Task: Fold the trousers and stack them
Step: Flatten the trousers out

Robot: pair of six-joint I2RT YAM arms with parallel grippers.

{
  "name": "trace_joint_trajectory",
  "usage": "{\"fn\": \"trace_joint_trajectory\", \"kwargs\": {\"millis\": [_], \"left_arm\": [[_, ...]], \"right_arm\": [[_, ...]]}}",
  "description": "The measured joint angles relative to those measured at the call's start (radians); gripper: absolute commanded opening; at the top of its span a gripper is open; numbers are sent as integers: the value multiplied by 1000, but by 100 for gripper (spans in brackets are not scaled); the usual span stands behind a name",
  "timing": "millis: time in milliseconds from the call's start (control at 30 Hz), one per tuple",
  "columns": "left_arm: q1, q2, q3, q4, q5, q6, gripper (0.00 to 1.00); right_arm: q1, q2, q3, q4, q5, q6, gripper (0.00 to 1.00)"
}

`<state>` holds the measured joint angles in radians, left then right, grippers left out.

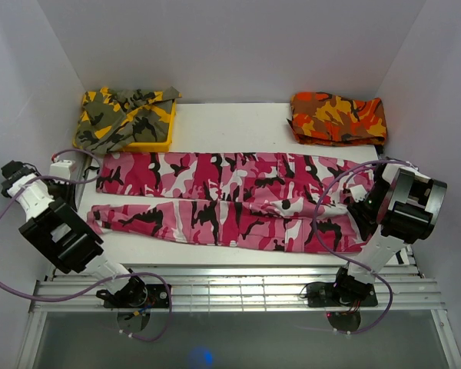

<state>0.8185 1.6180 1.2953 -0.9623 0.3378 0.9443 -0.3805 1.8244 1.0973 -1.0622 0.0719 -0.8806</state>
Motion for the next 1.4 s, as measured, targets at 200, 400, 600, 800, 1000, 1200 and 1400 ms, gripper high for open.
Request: {"fn": "trace_joint_trajectory", "kwargs": {"millis": [200, 400, 600, 800, 1000, 1200, 1400], "left_arm": [[3, 34, -81, -37, 38, -11, 50], [4, 65, -91, -143, 126, 16, 50], [31, 46, -149, -220, 172, 68, 38], [91, -2, -246, -196, 127, 76, 35], [134, -5, -156, -158, 105, 60, 44], [142, 20, -26, -190, 191, 23, 50], [132, 47, -95, -212, 244, -33, 56]], "right_arm": [[-12, 14, 14, -2, 24, -2, 54], [-17, 15, 16, -1, 31, -8, 54], [-39, 17, 24, 5, 35, -21, 54], [-72, 38, 53, 10, 50, -28, 54], [-84, 50, 71, 15, 62, -39, 54], [-86, 61, 84, 12, 68, -39, 54], [-86, 63, 86, 10, 68, -37, 54]]}}
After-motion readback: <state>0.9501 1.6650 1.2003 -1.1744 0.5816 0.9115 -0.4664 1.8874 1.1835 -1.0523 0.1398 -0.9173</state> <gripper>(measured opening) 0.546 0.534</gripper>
